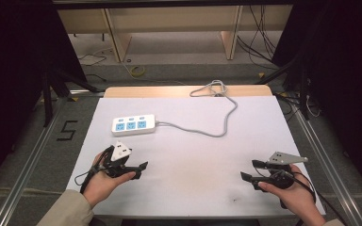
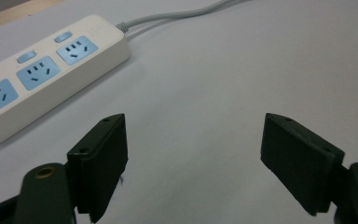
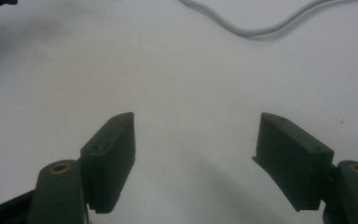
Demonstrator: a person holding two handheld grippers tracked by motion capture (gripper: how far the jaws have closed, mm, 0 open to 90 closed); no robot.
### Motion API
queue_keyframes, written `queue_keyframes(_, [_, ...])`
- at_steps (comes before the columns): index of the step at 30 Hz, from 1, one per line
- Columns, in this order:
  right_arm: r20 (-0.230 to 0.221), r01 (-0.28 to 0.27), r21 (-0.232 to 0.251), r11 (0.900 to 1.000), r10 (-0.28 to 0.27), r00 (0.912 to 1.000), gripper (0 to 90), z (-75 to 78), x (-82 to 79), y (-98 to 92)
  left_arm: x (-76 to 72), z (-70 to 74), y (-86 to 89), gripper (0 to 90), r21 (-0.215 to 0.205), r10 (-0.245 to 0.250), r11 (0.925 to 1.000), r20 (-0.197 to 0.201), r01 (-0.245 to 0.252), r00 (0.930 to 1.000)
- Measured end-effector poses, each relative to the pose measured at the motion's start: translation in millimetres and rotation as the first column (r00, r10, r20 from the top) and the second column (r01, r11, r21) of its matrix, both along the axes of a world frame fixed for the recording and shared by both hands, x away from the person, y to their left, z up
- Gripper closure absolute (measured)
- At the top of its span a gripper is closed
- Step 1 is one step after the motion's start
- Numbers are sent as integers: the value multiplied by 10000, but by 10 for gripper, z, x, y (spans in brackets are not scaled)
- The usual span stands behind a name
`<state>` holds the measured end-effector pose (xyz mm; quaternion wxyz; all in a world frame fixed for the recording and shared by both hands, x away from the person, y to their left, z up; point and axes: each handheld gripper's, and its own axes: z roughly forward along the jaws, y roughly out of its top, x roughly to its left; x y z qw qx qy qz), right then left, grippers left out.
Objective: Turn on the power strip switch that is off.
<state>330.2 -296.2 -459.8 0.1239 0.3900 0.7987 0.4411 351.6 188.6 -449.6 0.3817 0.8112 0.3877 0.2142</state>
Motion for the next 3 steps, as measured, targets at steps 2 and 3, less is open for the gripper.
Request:
queue_keyframes(2, [-8,19,5,10000,-19,10000,289,0,0,-1,-3,-3,-6,224,3,8,10000,18,-8,10000])
queue_keyframes(3, [-3,23,7,10000,-23,10000,288,0,0,-2,-3,-4,-6,224,15,21,10000,23,-21,10000])
